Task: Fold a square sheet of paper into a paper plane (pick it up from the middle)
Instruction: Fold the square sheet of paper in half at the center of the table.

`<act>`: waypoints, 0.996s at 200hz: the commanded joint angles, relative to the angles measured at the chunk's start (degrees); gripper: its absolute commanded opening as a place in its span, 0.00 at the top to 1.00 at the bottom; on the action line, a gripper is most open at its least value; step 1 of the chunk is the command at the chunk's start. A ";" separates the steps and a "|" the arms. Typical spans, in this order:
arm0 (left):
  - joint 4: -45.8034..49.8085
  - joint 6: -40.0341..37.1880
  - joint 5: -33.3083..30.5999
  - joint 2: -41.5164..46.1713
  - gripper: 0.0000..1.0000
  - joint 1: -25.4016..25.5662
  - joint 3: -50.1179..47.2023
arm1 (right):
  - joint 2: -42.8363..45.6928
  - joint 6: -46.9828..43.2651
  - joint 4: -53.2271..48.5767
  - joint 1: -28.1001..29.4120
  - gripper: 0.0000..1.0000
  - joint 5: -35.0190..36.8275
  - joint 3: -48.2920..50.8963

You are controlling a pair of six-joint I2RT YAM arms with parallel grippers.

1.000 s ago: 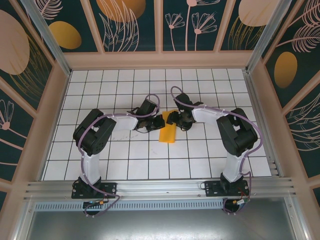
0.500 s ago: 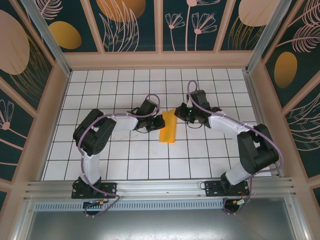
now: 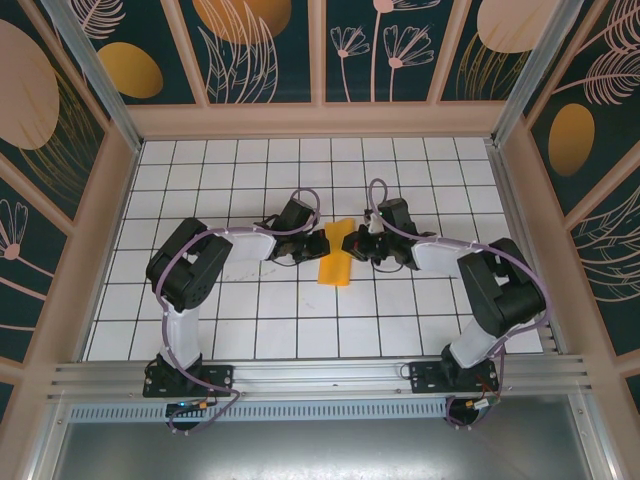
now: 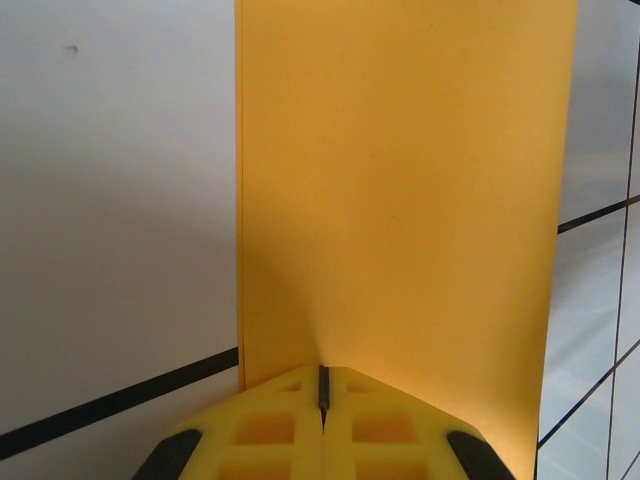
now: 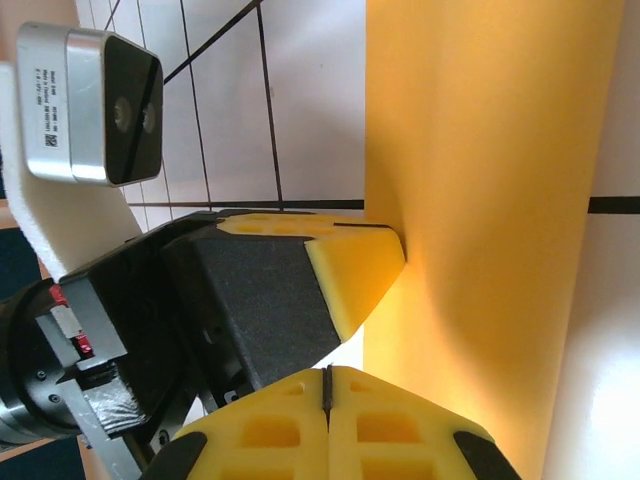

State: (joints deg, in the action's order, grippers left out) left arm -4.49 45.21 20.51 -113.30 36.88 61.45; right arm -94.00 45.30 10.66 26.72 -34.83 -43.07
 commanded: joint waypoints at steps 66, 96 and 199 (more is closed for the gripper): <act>3.17 -1.16 -2.81 -1.50 1.00 0.48 -1.71 | -4.14 -6.02 -2.15 -0.26 1.00 2.07 0.71; 3.17 -1.27 -2.84 -1.52 1.00 0.40 -1.86 | -5.13 -7.32 -0.42 -0.35 1.00 2.19 3.39; 3.61 -1.72 -3.10 -1.60 1.00 0.48 -1.95 | -0.81 -8.15 1.65 -0.88 1.00 1.82 5.55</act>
State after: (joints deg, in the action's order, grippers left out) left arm -4.49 45.04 20.36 -113.30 36.93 61.41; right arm -98.21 38.00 12.29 26.44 -33.06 -37.93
